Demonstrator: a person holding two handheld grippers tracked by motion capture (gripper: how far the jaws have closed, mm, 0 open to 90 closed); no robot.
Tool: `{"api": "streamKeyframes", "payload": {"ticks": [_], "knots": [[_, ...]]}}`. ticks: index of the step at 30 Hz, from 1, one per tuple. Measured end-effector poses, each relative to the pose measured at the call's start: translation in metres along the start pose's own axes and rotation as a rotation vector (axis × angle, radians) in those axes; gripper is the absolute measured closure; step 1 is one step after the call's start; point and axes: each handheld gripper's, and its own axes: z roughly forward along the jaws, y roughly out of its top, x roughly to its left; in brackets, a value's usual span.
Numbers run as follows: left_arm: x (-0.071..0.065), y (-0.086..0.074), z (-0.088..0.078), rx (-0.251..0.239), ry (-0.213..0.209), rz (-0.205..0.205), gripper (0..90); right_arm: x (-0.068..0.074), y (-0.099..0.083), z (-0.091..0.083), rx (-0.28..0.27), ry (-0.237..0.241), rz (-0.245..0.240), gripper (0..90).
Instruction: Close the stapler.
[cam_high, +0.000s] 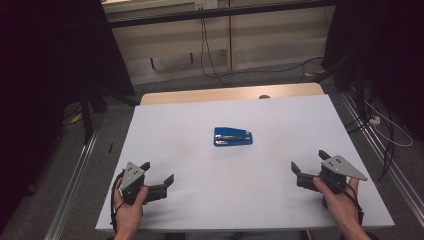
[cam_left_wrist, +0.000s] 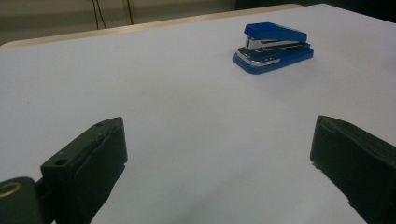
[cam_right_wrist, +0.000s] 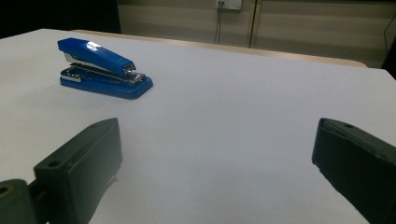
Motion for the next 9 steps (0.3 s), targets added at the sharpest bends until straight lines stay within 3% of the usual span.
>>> {"api": "streamKeyframes", "payload": {"ticks": [9], "knots": [[-0.0036,0.0006,0.0028,0.007,-0.006,0.019,4.0,-0.0015,0.0012,0.0037,-0.004,0.007,0.002,1.4]]}}
